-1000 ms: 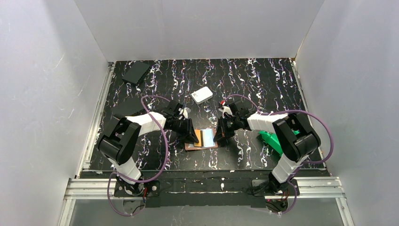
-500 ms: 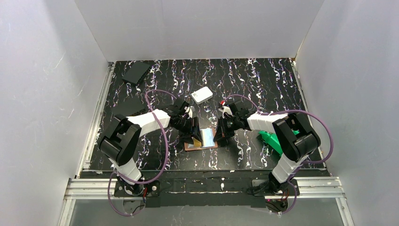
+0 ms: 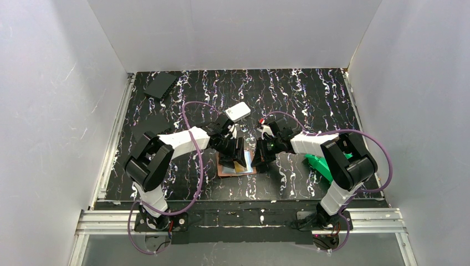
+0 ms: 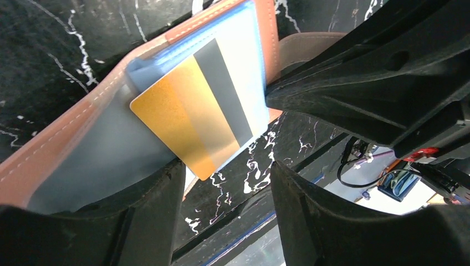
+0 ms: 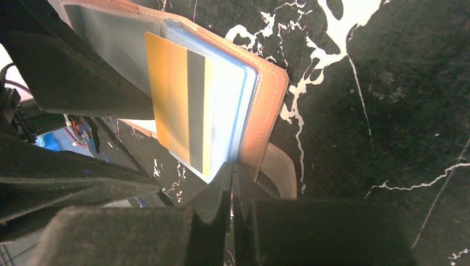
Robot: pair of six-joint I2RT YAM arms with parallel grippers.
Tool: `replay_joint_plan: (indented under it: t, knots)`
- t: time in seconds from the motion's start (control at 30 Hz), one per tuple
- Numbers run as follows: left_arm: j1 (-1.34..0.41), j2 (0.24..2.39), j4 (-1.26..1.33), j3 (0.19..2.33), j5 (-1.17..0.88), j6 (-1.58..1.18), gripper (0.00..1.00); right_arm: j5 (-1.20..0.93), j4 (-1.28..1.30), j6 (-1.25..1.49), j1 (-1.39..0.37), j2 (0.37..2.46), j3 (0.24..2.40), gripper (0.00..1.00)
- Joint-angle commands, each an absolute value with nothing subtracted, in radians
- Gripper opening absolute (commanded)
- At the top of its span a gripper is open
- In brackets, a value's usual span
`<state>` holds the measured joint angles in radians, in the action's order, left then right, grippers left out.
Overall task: Put the credit cards into the card holder
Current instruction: Insert the credit card into the card holder.
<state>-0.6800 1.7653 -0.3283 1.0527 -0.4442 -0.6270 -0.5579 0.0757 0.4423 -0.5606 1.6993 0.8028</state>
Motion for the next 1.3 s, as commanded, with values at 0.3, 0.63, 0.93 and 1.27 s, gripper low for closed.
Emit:
replay_joint_plan:
  t: [0.3, 0.63, 0.93, 1.27]
  knots:
    - [-0.728, 1.799, -0.303, 1.114, -0.401, -0.551, 0.6, -0.555, 0.041, 0.462, -0.582, 1.706, 0.787, 0.07]
    - [-0.789, 1.735, -0.273, 1.104, -0.301, -0.487, 0.63, -0.542, 0.038, 0.469, -0.584, 1.697, 0.784, 0.07]
    - [-0.79, 1.673, -0.132, 1.017, -0.35, -0.529, 0.64, -0.545, 0.04, 0.471, -0.586, 1.704, 0.79, 0.07]
    - [-0.786, 1.627, -0.118, 0.98, -0.363, -0.544, 0.69, -0.531, 0.064, 0.468, -0.586, 1.689, 0.797, 0.07]
